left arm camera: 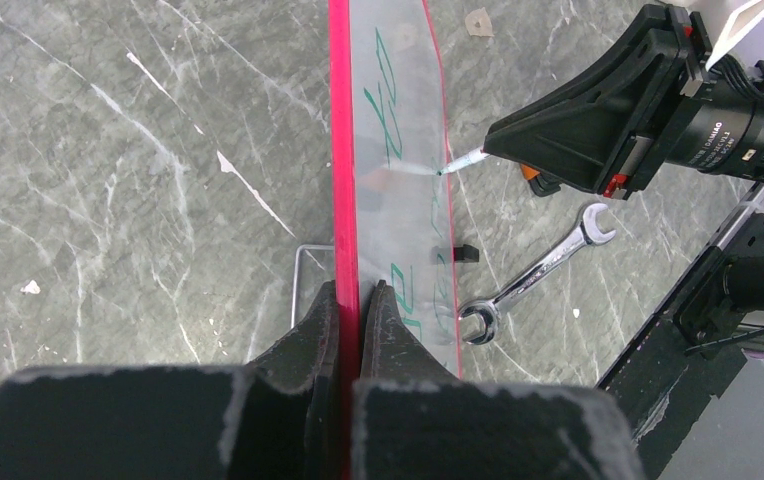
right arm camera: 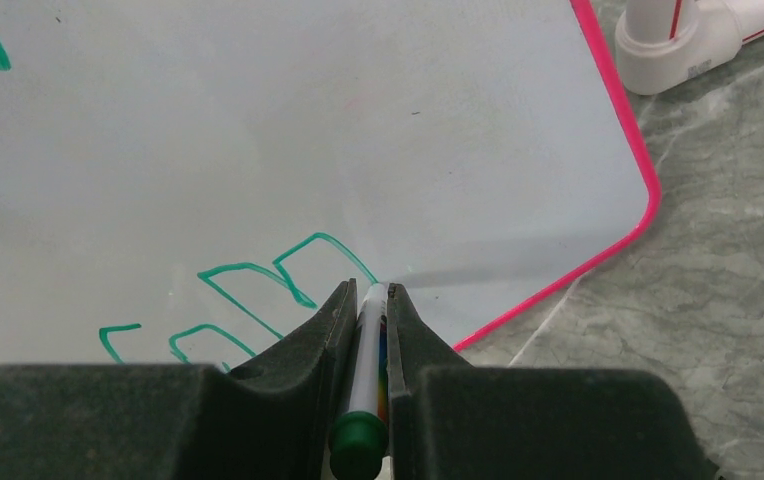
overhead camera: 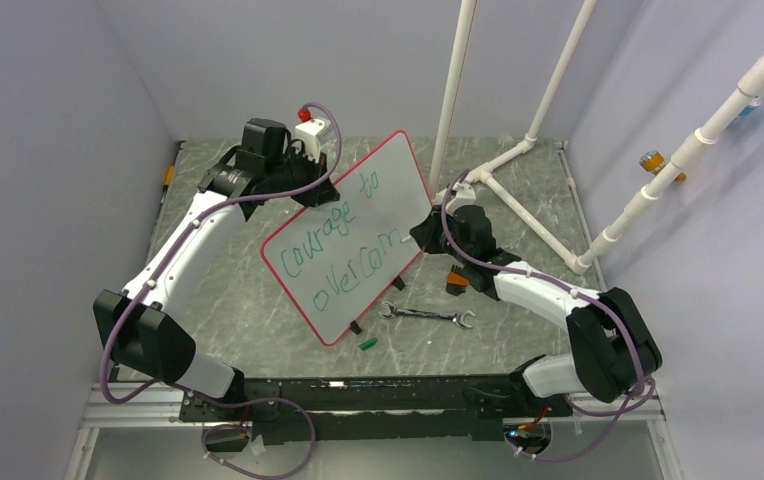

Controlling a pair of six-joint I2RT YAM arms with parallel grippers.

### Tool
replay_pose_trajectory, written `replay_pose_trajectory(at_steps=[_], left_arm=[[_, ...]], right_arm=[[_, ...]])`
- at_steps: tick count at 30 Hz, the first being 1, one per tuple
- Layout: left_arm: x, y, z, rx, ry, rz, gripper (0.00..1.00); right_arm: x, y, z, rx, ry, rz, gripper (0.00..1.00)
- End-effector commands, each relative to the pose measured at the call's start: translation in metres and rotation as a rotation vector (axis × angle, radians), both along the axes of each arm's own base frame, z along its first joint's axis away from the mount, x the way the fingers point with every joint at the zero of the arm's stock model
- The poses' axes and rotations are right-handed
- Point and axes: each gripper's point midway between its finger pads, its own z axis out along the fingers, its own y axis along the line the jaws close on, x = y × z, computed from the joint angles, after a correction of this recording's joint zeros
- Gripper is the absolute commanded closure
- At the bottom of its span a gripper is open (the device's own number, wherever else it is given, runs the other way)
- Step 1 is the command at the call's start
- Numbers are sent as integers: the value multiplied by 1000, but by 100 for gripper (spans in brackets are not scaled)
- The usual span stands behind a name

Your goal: Write a sentence on the whiteboard

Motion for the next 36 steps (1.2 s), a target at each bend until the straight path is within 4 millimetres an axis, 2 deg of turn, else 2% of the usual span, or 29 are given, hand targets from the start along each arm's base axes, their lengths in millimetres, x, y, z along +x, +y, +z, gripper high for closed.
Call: replay_pose_trajectory(at_steps=[1,11,17,27,36], left_arm=[[7,18,-7,138,-81,-3,100],[7,18,-5,135,-86,-5,100],[6,17,-5,132,-83,-6,100],[7,16,-8,134,-75,-9,100],[6,15,-9,136,-75,-12,100]], right_arm=[[1,-2,26,33,-64,-15,100],[4,-17,66,118,-120,-25,100],[17,-16,66,167,-109,-16,100],[29,-10,54,212,-75,11,100],[46,-22,46,185,-68,-23,100]])
